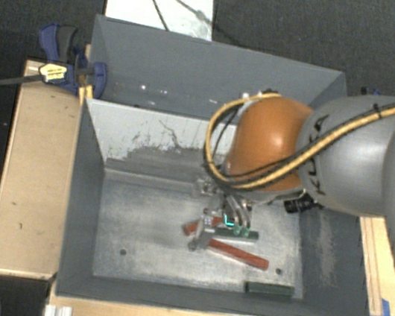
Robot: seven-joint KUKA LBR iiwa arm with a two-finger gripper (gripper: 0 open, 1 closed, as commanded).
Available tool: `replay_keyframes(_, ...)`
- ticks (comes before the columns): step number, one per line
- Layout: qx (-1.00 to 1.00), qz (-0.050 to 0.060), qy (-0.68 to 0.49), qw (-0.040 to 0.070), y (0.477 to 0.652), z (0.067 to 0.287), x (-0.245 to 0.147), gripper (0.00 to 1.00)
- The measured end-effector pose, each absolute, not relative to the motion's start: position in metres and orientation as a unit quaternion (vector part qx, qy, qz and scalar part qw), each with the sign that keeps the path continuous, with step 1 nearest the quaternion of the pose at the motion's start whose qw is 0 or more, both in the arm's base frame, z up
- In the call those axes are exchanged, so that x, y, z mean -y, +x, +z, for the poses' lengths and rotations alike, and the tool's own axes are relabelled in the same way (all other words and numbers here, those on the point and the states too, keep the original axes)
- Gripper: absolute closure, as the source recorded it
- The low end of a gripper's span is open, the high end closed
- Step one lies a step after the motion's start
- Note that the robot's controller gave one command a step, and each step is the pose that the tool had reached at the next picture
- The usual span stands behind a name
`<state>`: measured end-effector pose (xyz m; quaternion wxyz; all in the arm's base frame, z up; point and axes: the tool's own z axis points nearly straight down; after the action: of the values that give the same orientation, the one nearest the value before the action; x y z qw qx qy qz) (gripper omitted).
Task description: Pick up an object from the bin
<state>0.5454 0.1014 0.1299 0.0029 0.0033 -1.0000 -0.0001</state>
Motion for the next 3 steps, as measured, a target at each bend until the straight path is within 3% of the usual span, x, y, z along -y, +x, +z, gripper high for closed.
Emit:
replay_keyframes(1, 0.999, 0.002, 0.039, 0.002, 0.548, 0.067, -0.016, 0.00)
replay_keyframes(2, 1.000, 0.000, 0.028, -0.004, 0.571, 0.103, 0.002, 0.00)
replay_keyframes(3, 0.995, 0.000, 0.101, -0.003, 0.590, 0.107, -0.028, 0.00)
